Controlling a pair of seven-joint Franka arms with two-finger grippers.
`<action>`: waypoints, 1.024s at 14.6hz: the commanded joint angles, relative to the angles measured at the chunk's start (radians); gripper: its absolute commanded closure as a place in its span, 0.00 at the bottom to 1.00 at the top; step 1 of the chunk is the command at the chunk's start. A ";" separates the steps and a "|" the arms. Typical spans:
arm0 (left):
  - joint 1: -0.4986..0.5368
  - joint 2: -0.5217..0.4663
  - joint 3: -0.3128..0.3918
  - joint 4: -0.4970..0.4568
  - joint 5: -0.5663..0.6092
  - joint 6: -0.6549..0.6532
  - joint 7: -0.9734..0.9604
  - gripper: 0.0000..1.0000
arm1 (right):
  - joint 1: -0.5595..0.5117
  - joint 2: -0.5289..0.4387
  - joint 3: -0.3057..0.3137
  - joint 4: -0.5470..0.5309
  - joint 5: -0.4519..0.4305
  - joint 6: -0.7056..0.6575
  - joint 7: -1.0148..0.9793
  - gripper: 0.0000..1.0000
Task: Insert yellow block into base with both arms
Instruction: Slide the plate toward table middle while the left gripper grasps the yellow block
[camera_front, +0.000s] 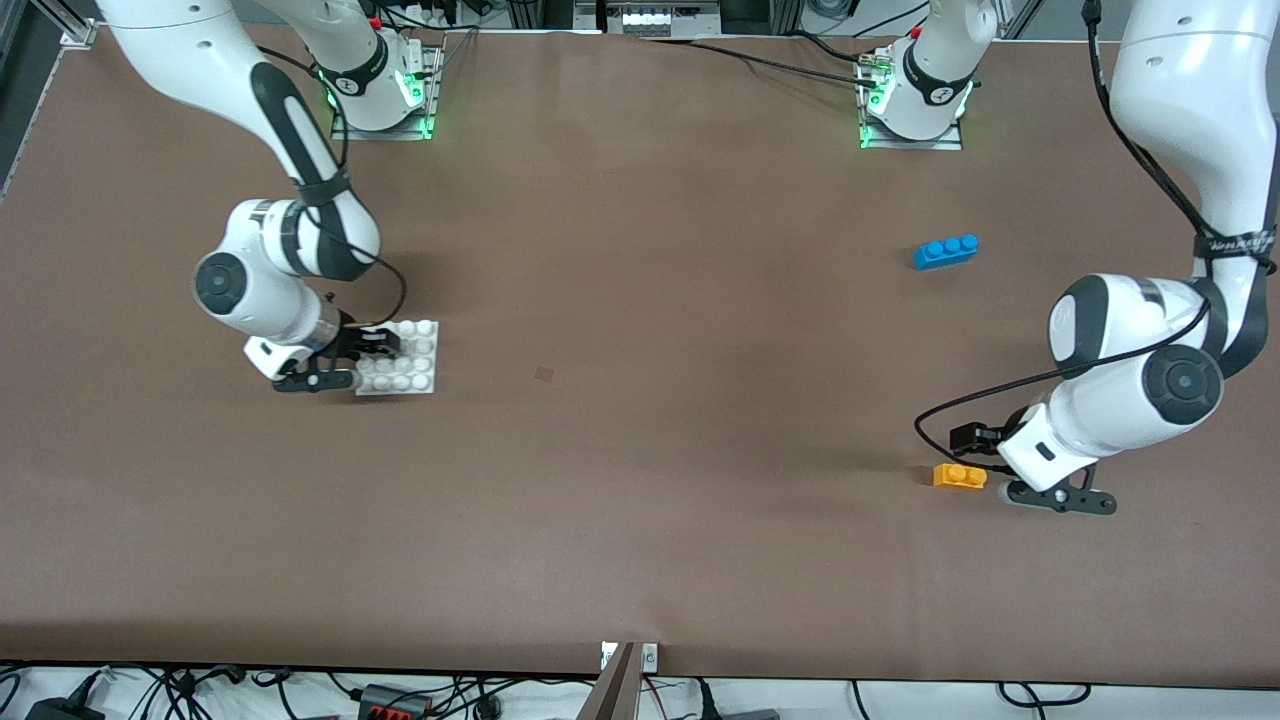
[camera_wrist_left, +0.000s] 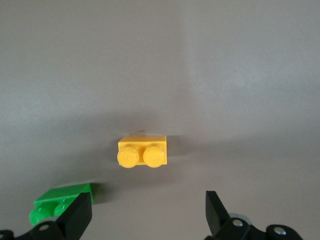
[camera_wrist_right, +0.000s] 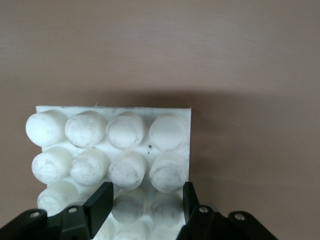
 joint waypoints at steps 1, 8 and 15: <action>0.010 0.039 -0.002 0.020 0.020 0.044 0.023 0.00 | 0.145 0.112 0.000 0.100 0.009 0.011 0.022 0.58; 0.010 0.113 0.007 0.029 0.011 0.082 -0.068 0.00 | 0.412 0.319 0.000 0.407 0.009 0.008 0.432 0.58; 0.019 0.139 0.009 0.027 0.019 0.136 -0.062 0.00 | 0.464 0.465 0.077 0.637 0.153 0.002 0.447 0.58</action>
